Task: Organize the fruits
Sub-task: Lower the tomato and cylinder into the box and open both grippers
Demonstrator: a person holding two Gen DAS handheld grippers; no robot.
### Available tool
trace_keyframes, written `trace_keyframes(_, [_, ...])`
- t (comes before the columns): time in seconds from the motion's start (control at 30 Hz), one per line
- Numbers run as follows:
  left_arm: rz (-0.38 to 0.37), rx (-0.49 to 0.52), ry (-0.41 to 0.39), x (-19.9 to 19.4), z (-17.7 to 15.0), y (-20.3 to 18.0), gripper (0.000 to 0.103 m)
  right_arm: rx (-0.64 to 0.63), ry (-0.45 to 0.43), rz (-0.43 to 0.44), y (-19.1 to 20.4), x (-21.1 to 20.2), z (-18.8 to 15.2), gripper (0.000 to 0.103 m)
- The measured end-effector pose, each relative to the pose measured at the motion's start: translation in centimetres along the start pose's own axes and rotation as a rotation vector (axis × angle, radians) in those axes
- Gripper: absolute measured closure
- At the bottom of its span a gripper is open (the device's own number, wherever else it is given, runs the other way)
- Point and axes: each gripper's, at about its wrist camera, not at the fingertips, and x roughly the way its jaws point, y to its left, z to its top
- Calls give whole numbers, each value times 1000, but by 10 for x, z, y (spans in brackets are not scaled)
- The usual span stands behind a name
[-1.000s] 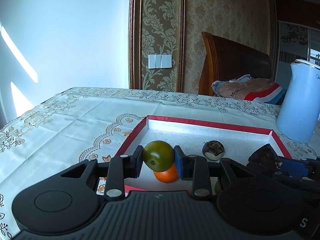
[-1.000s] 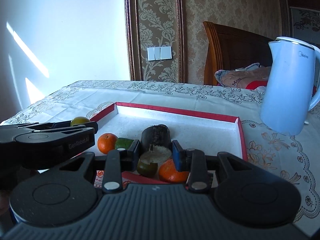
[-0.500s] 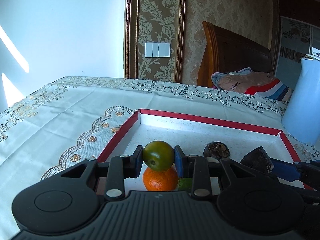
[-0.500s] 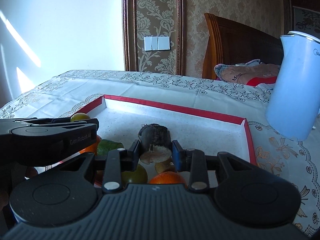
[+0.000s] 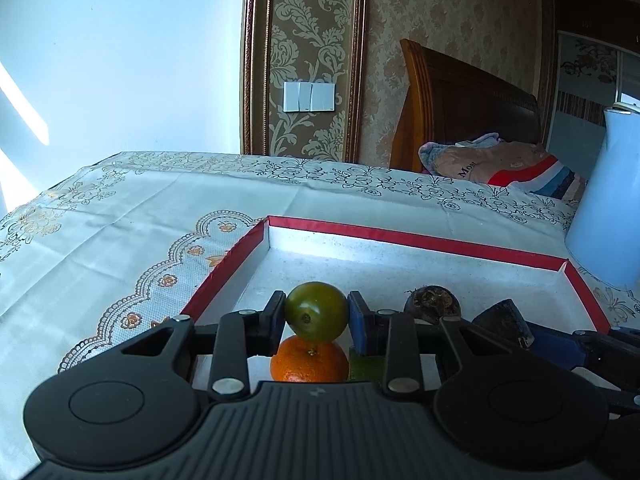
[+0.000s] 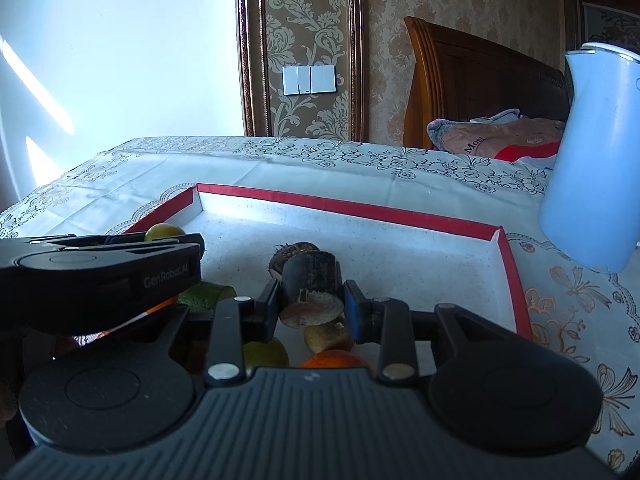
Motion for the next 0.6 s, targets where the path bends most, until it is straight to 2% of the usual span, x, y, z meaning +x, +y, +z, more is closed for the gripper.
trace_keyframes(0.2, [5,4,-1,2,-1,-1,70,-2,-8,-3,0,0,-2,71])
trace_keyframes(0.27, [15,6,5,3,-3,-1,59,-2,-1,-1,0,1,-3,71])
trace_keyframes(0.47, [29,14,-5,2,-4,-2,39,-11,-5,-9,2,-1,-4,72])
trace_keyframes(0.6, [26,18,4,3,-5,-2,38,-19,-6,-19,2,0,-6,72])
